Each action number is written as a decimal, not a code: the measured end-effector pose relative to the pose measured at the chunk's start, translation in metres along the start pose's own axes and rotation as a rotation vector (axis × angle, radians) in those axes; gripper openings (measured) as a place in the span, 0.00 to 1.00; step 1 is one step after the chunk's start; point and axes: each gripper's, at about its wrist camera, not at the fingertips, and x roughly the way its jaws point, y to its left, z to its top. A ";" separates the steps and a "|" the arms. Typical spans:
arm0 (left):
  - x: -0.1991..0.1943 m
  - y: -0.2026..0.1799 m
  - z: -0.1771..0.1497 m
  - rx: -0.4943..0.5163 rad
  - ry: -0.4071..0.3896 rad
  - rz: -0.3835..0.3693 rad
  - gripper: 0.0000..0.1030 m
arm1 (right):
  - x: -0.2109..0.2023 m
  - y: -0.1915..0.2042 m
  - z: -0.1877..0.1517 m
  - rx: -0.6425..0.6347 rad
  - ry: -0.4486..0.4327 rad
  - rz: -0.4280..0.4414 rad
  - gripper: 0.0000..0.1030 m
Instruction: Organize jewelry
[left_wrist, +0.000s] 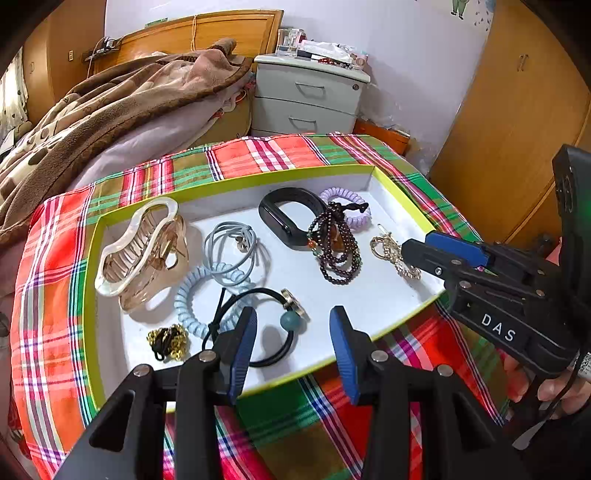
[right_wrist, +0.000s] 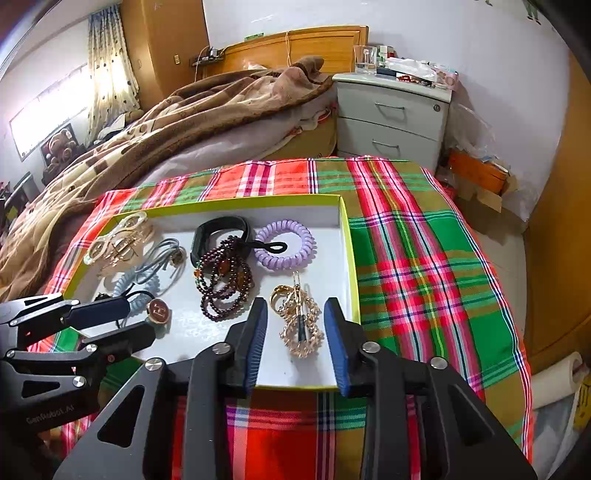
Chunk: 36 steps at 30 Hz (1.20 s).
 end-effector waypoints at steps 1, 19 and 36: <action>-0.002 -0.001 -0.001 0.001 -0.009 0.014 0.42 | -0.001 0.001 -0.001 0.001 -0.002 0.001 0.35; -0.056 -0.007 -0.045 -0.087 -0.114 0.215 0.46 | -0.065 0.036 -0.039 -0.011 -0.117 -0.004 0.42; -0.077 -0.008 -0.080 -0.129 -0.130 0.277 0.45 | -0.081 0.054 -0.063 -0.022 -0.136 0.016 0.42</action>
